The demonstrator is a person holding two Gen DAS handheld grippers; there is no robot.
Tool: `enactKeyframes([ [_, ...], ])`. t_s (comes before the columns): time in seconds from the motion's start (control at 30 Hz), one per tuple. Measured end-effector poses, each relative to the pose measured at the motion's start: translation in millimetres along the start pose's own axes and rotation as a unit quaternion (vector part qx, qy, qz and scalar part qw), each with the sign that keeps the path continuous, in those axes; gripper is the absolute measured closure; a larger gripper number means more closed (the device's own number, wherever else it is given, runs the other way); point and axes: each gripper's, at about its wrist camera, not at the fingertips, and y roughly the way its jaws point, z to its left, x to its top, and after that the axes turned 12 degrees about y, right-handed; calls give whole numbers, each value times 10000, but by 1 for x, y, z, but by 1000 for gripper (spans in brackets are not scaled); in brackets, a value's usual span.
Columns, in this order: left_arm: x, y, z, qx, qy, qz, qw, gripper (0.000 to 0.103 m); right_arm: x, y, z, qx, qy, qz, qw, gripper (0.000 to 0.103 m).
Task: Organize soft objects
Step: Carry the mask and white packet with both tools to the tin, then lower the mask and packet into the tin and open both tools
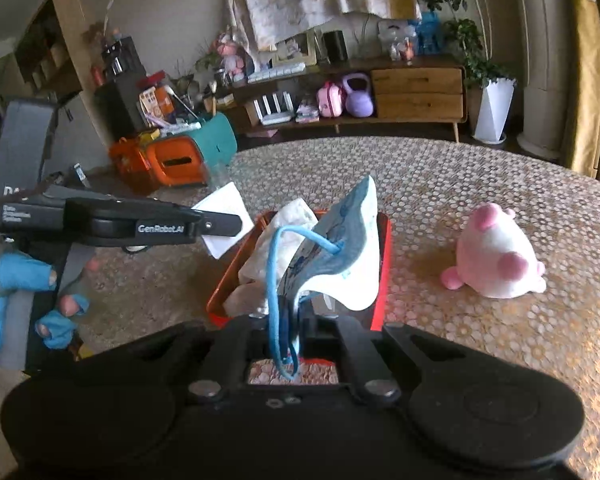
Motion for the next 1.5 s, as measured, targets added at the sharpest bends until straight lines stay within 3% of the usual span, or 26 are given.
enactKeyframes([
  [0.37, -6, 55, 12, 258, 82, 461, 9986, 96, 12, 75, -5, -199, -101, 393, 9990, 99],
  [0.7, -6, 85, 5, 258, 147, 600, 9978, 96, 11, 99, -20, -89, 57, 428, 9990, 99],
  [0.83, -8, 91, 2, 302, 144, 673, 9972, 96, 9, 97, -27, -155, 163, 429, 9988, 84],
  [0.9, -9, 92, 0, 325, 162, 677, 9970, 96, 9, 96, -29, -162, 208, 463, 9986, 82],
  [1.0, -9, 94, -1, 364, 167, 698, 9968, 96, 7, 91, -34, -166, 261, 458, 9985, 67],
  [1.17, -9, 92, -4, 450, 207, 698, 9963, 95, 5, 83, -35, -156, 248, 385, 9988, 53],
  [1.37, -8, 91, -2, 403, 101, 677, 9968, 94, 7, 70, -33, -100, 230, 255, 9994, 42],
  [1.5, -9, 87, -3, 379, 107, 666, 9970, 94, 6, 62, -30, -89, 193, 174, 9996, 40],
])
